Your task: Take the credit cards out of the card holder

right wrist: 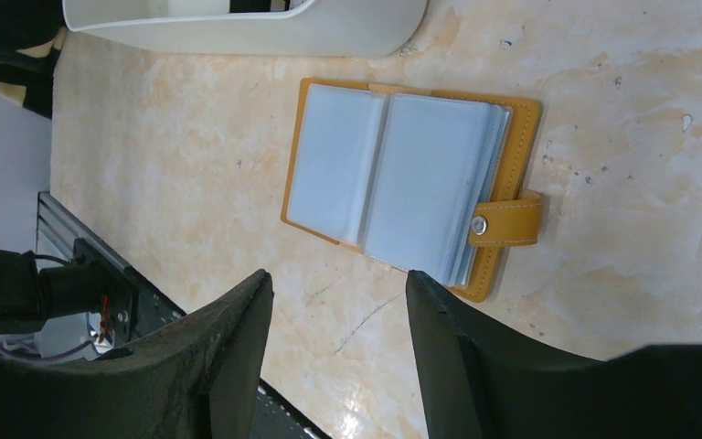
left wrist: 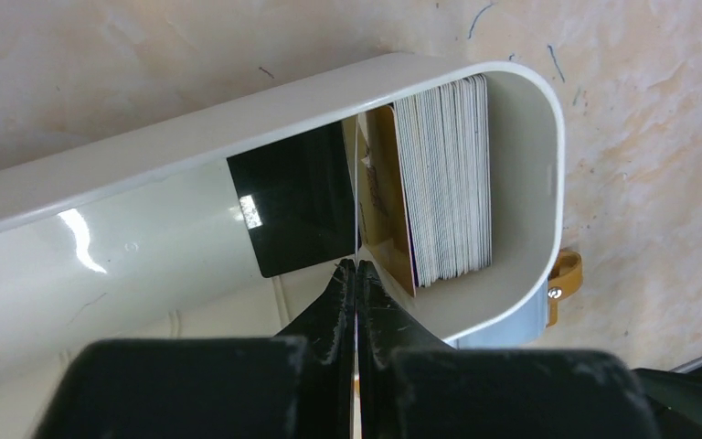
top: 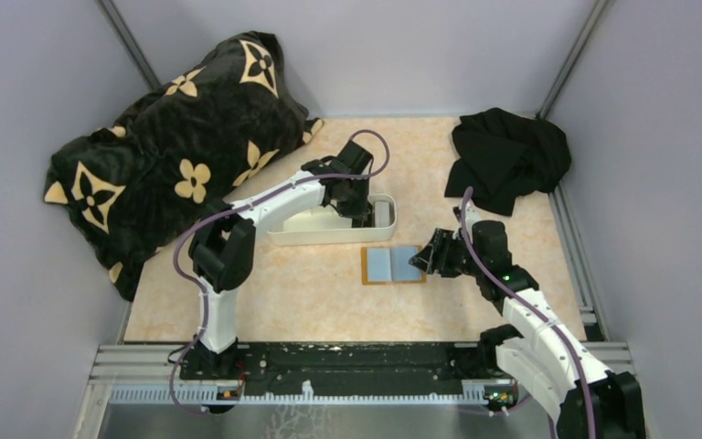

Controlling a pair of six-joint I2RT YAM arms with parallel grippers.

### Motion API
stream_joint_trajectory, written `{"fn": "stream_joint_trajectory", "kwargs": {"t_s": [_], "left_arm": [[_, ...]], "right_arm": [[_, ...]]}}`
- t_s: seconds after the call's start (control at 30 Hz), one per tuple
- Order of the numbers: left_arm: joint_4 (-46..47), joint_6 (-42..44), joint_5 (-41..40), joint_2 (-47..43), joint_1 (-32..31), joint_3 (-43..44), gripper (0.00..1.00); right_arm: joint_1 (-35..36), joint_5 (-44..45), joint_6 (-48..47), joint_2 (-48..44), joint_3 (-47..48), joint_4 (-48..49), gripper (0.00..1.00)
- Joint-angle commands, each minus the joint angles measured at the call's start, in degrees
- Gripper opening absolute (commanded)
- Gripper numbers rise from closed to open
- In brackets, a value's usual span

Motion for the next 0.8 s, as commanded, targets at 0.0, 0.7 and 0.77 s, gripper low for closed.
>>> {"fn": "stream_joint_trajectory", "kwargs": {"t_s": [0.0,0.7,0.77], "left_arm": [[-3.12,-0.36,0.17,2.09,-0.68,4.06,0.0],[-0.81,-0.38,4.77,6.62,-1.82,8.24,0.07],[-0.78,-0.4,5.1,6.56,-1.92,8.85,0.1]], "right_arm": [[-0.04,-0.76,-1.04,-1.61,0.23,2.52,0.56],[-0.04,-0.94,-1.2,-1.04,-0.4,3.89,0.56],[-0.04,-0.98,-1.2,-1.0,-0.4,3.96,0.56]]}}
